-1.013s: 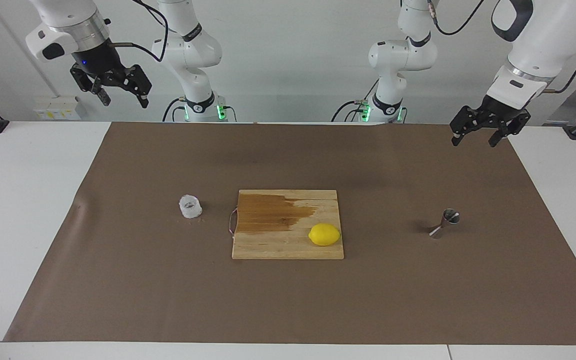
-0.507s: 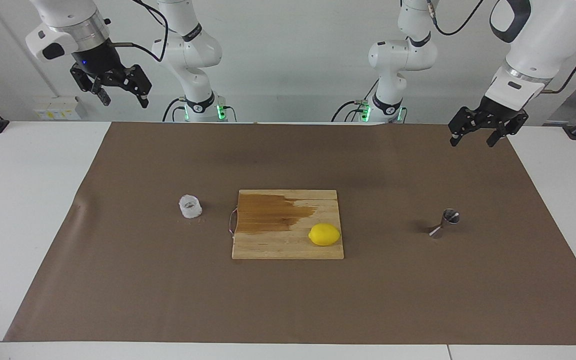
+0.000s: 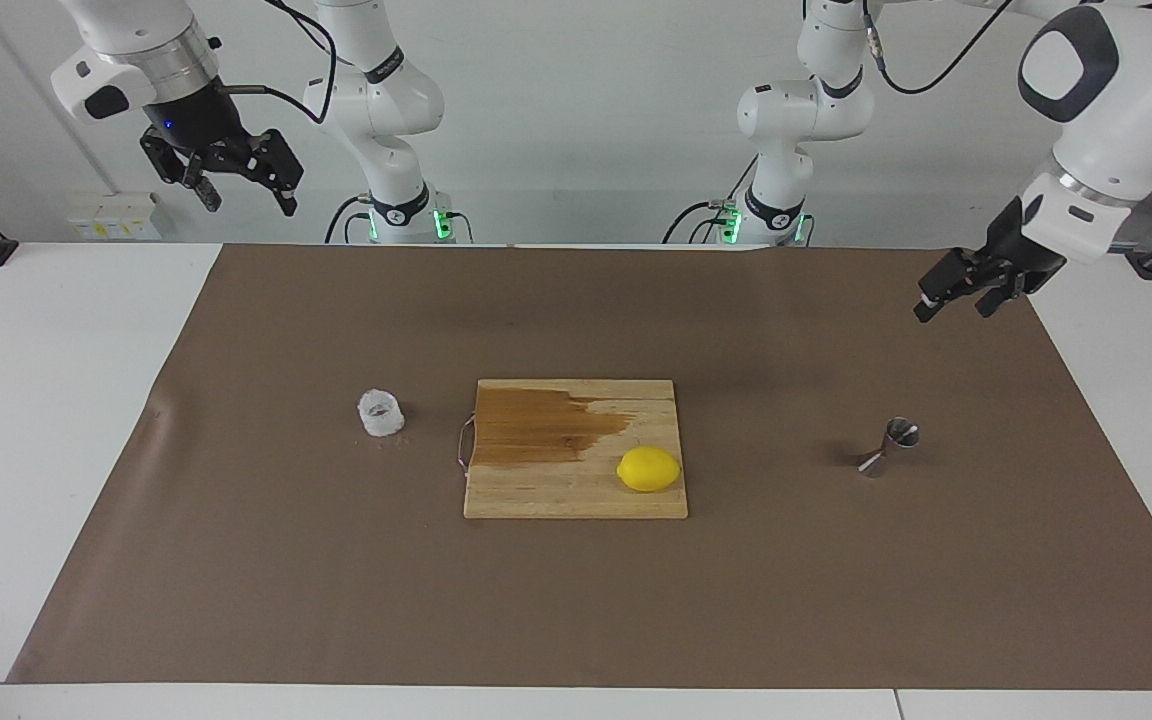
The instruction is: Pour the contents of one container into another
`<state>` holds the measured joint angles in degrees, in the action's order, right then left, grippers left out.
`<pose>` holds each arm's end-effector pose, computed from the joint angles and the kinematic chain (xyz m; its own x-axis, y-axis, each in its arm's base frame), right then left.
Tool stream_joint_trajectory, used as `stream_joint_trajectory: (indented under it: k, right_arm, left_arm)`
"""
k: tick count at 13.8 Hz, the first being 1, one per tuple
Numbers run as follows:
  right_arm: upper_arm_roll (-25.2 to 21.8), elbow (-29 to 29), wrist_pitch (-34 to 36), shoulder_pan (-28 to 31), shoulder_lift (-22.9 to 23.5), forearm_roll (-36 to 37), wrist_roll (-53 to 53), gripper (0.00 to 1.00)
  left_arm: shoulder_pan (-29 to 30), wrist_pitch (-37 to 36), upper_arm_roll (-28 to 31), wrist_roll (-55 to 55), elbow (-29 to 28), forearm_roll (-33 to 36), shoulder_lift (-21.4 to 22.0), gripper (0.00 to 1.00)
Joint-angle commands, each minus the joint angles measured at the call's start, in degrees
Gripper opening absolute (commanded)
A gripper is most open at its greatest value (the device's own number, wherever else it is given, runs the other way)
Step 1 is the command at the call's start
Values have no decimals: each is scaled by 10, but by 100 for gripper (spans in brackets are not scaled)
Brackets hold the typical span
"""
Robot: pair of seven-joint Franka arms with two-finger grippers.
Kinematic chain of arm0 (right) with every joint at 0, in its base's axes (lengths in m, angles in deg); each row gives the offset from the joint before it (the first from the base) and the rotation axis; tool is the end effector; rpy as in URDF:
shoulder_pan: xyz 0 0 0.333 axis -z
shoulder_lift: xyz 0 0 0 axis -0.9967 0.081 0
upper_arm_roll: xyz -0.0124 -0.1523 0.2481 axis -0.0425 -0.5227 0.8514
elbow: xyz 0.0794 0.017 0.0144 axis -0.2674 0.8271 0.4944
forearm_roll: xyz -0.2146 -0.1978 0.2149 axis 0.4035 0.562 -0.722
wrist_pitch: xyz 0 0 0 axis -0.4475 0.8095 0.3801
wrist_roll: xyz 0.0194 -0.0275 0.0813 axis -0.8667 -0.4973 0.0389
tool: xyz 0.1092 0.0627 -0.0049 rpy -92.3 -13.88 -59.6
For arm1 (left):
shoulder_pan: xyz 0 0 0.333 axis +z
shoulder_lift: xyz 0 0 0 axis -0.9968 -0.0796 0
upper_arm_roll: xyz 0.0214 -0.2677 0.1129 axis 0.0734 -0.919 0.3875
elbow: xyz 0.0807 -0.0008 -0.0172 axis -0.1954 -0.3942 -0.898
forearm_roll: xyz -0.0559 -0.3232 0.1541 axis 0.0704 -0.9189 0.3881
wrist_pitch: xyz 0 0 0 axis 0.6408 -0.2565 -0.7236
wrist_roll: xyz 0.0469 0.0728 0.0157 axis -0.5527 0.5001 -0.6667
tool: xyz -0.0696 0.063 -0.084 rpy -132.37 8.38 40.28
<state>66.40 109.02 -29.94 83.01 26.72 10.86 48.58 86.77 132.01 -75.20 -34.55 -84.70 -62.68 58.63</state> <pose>0.4760 -0.0130 0.6314 0.9917 -0.1155 -0.0557 -0.1171 -0.9928 -0.0257 0.5664 0.0046 0.5457 0.9742 0.2166 -0.0639 0.2249 -0.9566 0.1852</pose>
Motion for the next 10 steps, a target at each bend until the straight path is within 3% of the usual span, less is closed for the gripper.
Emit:
stream_joint_trajectory:
  k: [1,4,10]
  right_arm:
    - [2,5,6,8,-9,-13,15,100]
    - [2,5,6,8,-9,-13,15,100]
    - [2,5,6,8,-9,-13,15,100]
  left_arm:
    - [16,-28,3,-72,101,-44,-102,100]
    - [57,-2,0,-176,115,-122,-148,100]
    - [83,-24,-7,-278,163,-158,-244,100]
